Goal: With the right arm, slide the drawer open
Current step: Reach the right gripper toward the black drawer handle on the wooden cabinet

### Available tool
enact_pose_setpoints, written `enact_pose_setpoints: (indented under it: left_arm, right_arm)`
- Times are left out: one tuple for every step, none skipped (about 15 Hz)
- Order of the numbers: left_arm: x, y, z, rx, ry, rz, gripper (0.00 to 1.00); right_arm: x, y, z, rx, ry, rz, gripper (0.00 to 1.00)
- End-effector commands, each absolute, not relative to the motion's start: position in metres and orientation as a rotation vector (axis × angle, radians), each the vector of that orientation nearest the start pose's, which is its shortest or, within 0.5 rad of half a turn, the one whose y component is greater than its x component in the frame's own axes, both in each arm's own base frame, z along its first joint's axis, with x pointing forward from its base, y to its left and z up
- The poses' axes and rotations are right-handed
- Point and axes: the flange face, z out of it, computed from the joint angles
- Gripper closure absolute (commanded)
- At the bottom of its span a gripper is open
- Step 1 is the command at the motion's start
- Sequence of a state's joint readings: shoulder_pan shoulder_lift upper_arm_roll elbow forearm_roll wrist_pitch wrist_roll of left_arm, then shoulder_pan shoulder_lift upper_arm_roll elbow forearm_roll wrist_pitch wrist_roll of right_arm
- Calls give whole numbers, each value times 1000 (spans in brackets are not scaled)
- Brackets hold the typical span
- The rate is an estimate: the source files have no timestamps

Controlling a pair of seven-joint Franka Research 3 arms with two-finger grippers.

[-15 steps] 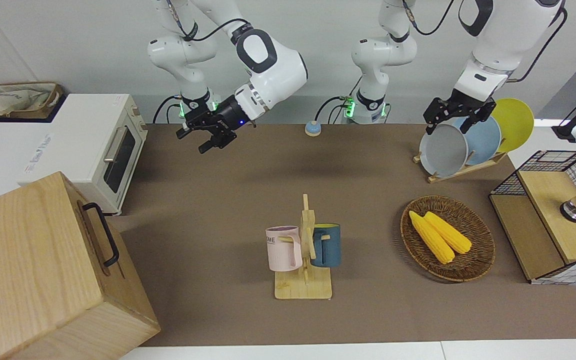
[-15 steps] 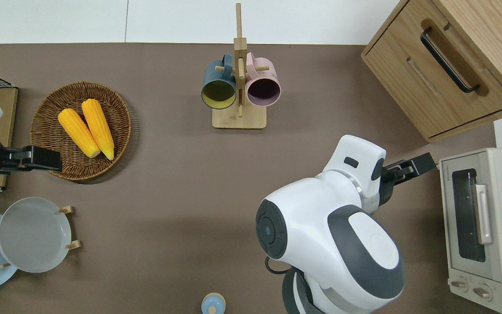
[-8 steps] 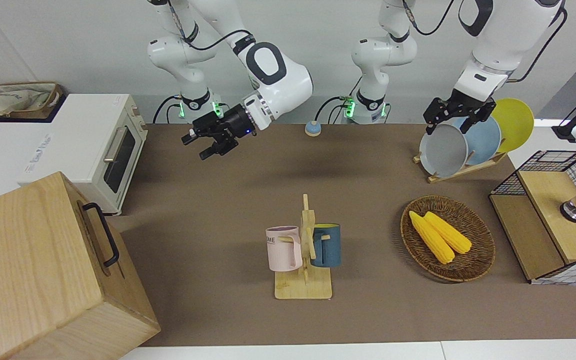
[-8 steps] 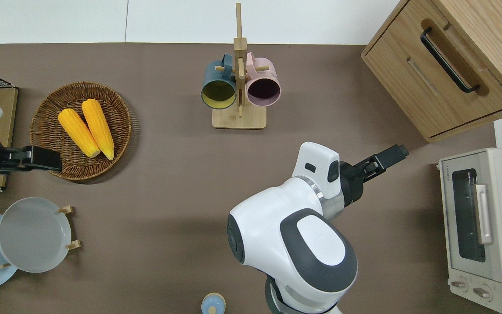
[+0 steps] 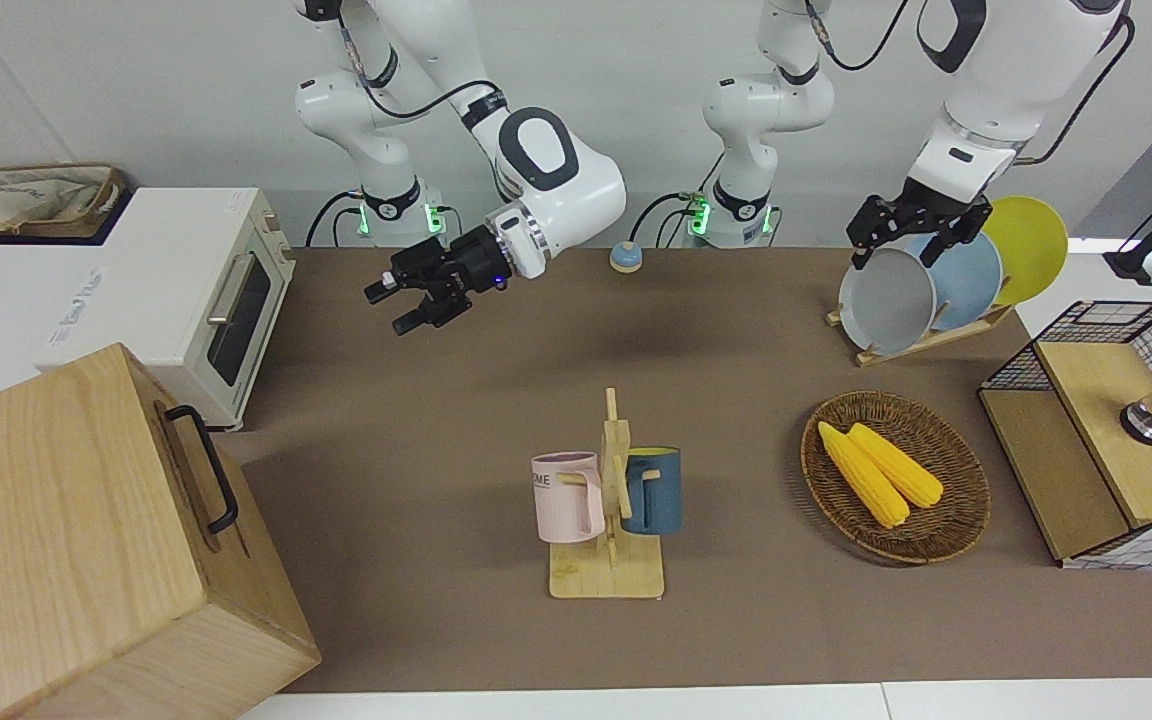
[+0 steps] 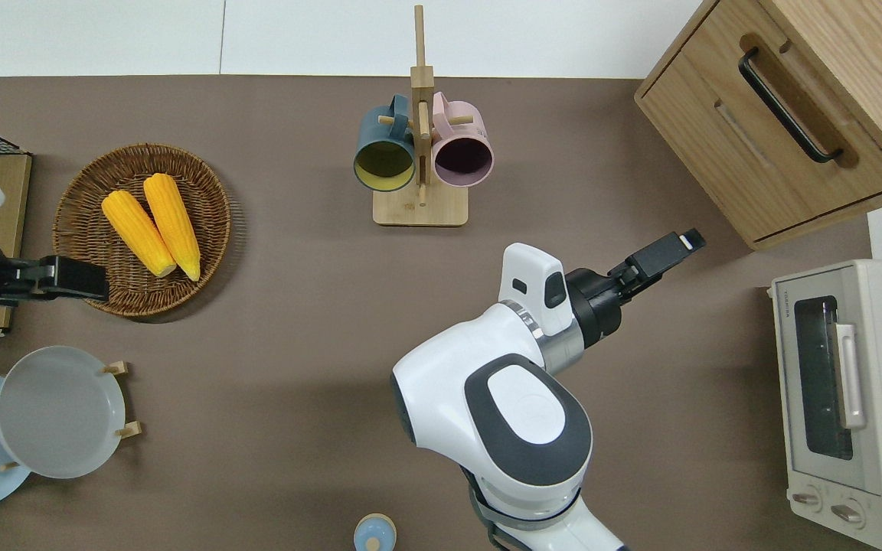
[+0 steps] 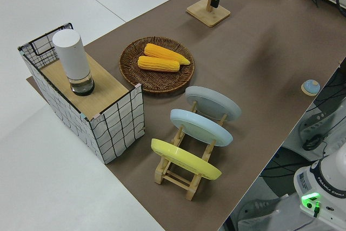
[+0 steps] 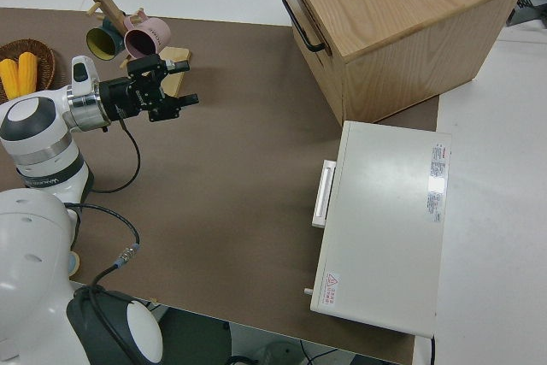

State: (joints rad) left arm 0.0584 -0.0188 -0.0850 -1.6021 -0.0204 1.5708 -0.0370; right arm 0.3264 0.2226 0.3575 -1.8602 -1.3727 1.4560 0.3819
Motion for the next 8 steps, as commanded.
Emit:
enact_pose_setpoints:
  left_arm:
    - [545,-17,624,-3147,-5,15,2]
    - [545,-16,624,-3147,-7,15,2]
    - [545,-17,625,-3147,-3,12,5]
    - [545,-16,624,-3147,-7,15,2]
    - [545,-16,624,-3147,-5,15,2]
    - [545,-16,624,-3147,-5,15,2]
    - [545,-17,625,-3147,-5,12,2]
    - [545,-17,624,-3147,-5,15,2]
  right_arm:
    - [534,266,434,1623,549,241,19]
    - [537,265,429,1600,547,241,19]
    - [538,265,427,1587,536,259,21]
    - [540,263,425,1581,526,267,21]
    - [542,262,424,1574,524,271,23]
    - [544,261,424,1558,521,282,28]
    - [547,258,424,1548,508,296,30]
    - [549,256,422,1545,498,304,32]
